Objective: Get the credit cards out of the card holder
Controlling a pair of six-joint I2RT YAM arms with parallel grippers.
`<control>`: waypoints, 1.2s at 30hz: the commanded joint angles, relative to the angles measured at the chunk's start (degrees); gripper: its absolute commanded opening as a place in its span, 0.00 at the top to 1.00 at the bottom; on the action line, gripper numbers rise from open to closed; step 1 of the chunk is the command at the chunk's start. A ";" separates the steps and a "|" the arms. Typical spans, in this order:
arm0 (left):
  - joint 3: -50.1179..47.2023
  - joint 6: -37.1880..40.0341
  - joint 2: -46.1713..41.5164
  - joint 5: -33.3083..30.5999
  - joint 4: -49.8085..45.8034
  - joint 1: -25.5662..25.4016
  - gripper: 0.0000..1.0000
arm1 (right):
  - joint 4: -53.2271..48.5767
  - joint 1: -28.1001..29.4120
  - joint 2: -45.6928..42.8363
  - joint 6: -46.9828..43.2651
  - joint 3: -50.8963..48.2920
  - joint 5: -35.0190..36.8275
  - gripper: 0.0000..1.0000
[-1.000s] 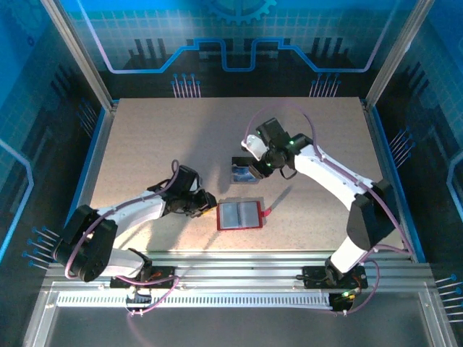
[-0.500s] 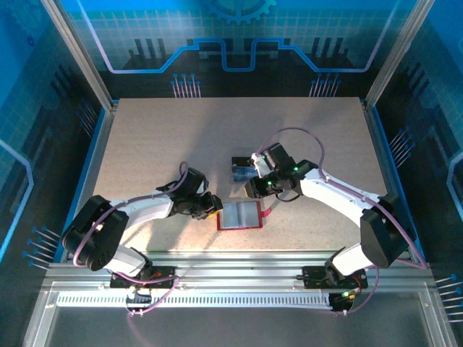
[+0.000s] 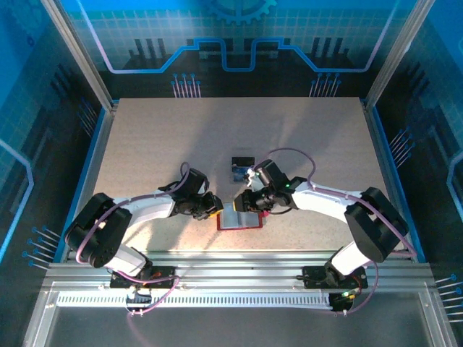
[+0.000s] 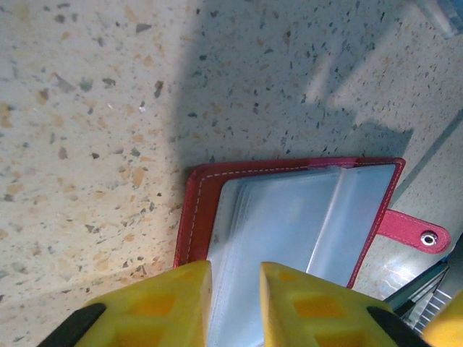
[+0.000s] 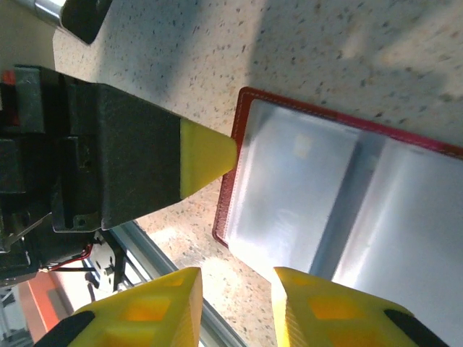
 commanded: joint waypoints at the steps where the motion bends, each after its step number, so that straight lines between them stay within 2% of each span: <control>1: -1.82 -1.19 -1.27 -0.78 0.52 -0.46 0.83 | 4.36 1.05 1.44 3.00 -1.23 -1.62 0.69; 12: -4.39 -1.98 -3.63 -1.71 -0.07 -0.70 0.89 | 6.59 2.04 6.29 4.19 -0.66 -3.26 0.71; 36: -2.57 -0.58 0.59 -0.70 -0.10 -0.84 0.91 | 6.80 2.66 10.55 5.18 1.08 -3.51 0.67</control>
